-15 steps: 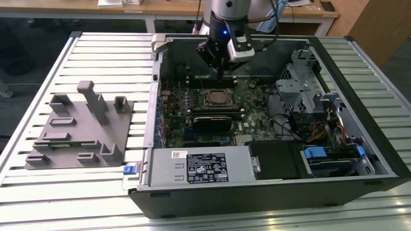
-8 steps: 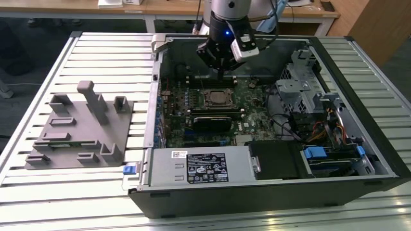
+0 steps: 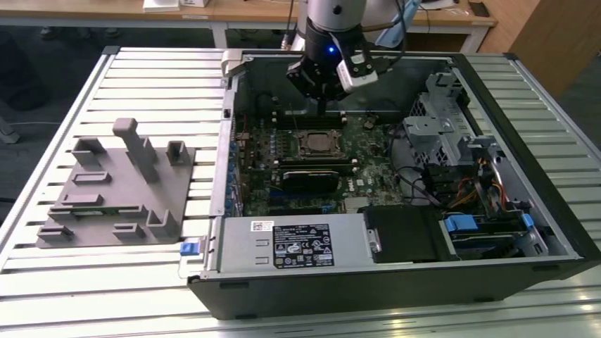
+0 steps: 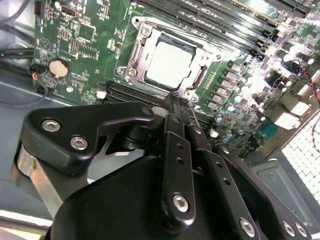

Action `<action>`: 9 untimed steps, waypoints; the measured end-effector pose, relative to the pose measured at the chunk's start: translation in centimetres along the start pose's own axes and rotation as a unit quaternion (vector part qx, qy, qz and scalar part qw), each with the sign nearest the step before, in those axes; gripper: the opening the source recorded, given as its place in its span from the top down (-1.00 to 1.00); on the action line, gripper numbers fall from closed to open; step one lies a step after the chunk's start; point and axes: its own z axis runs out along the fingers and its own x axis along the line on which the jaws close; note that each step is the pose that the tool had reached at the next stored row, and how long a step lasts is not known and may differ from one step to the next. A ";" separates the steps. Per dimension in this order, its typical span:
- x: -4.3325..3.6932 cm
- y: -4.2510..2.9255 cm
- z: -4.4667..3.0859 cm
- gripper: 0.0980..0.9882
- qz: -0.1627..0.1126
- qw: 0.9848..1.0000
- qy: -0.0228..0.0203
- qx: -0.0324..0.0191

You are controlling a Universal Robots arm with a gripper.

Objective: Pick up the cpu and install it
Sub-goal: 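Install the first cpu locking lever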

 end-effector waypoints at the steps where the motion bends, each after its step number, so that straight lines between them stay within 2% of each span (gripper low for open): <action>1: 0.01 0.00 0.00 0.98 -0.006 1.000 0.000 0.000; 5: 0.01 -0.01 0.03 0.98 -0.035 0.999 0.003 0.000; 9: 0.01 -0.01 0.06 0.98 -0.063 0.998 0.005 0.000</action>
